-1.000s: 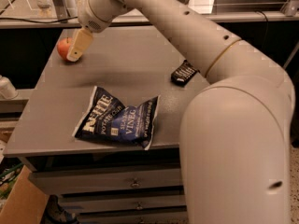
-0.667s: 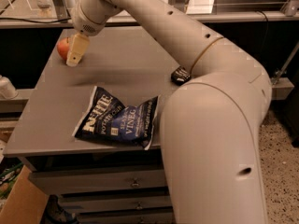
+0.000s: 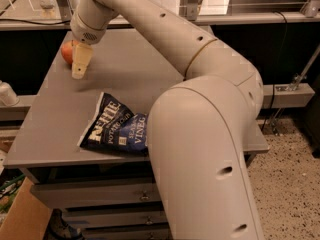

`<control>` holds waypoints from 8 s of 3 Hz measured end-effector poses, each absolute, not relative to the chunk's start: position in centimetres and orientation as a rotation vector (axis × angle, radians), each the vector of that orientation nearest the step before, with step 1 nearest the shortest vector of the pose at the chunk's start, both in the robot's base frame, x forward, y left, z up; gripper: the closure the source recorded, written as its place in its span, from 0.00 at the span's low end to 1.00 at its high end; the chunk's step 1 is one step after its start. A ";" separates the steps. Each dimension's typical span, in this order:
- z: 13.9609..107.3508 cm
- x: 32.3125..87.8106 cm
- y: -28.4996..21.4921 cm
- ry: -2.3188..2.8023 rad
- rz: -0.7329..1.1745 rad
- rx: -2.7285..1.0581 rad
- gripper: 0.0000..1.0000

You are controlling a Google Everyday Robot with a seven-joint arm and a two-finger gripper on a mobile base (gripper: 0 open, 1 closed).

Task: Move apple near rxbar chocolate

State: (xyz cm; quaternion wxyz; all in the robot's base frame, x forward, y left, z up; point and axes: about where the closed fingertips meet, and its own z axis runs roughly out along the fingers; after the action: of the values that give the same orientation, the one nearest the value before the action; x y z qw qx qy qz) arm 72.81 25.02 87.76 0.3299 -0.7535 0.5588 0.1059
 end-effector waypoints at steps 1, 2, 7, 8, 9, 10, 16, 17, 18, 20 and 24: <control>86.7 73.2 25.5 1.472 0.280 -2.006 0.00; 85.6 73.8 25.9 1.483 0.287 -2.035 0.00; 85.1 74.5 22.6 1.532 0.273 -2.067 0.87; 86.3 74.4 20.3 1.561 0.254 -2.036 1.00; 87.9 74.7 16.6 1.613 0.213 -1.990 1.00; 89.3 74.8 12.0 1.680 0.167 -1.924 1.00; 86.5 75.1 -7.6 2.093 -0.007 -1.672 1.00; 86.9 75.3 -11.3 2.160 -0.062 -1.600 1.00; 85.9 74.8 -13.8 2.223 -0.075 -1.559 1.00; 84.1 74.3 -14.4 2.264 -0.048 -1.542 1.00; 84.6 74.9 -12.9 2.253 0.000 -1.533 0.35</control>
Offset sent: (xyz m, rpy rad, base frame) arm 0.0219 0.0096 -0.0246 -0.0771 0.0483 0.0290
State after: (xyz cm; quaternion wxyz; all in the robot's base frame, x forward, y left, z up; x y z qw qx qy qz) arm 74.91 -12.94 84.56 0.2070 -0.5504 0.8089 0.0000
